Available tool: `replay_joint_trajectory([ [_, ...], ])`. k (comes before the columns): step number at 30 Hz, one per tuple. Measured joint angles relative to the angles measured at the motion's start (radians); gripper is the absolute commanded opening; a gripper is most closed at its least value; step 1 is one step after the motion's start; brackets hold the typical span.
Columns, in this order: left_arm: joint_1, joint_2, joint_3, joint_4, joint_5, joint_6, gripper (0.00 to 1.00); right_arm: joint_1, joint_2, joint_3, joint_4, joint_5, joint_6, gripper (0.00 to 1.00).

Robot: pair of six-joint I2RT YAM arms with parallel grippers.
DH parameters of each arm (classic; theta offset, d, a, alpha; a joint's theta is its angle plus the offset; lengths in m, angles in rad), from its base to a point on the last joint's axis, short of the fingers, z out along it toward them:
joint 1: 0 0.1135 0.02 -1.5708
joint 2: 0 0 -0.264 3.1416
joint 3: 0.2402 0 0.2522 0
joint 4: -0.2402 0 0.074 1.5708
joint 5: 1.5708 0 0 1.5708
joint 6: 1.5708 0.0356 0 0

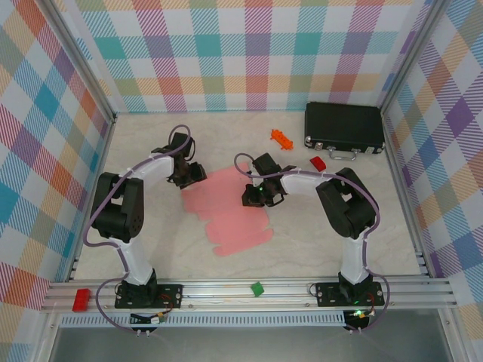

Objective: Fold the paper box

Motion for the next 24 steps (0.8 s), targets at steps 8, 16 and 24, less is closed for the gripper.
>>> replay_joint_trajectory([
  [8,-0.029,0.006,0.049,-0.006,0.018,0.020,0.32,0.000,0.010,0.003,0.008,-0.018,0.000,0.13],
  [16,-0.074,0.097,0.149,-0.031,0.011,0.048,0.29,0.000,0.023,0.015,0.011,-0.032,0.000,0.13],
  [24,-0.080,0.156,0.203,-0.063,0.000,0.065,0.29,0.000,0.026,0.016,0.015,-0.039,0.001,0.13],
])
